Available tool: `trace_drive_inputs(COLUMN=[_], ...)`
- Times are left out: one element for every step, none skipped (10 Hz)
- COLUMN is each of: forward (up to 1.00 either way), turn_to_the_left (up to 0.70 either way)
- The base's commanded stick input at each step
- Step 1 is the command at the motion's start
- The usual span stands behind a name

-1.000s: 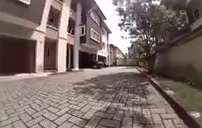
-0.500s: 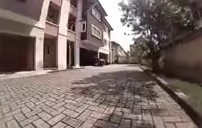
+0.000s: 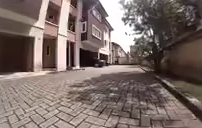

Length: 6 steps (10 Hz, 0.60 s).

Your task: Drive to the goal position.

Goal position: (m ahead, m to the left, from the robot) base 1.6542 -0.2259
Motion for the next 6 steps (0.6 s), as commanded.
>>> trace_drive_inputs(forward=[0.50, 0.50, 0.50, 0.50, 0.50, 0.50], turn_to_the_left=[0.00, 0.00, 0.00, -0.07, -0.21, -0.34])
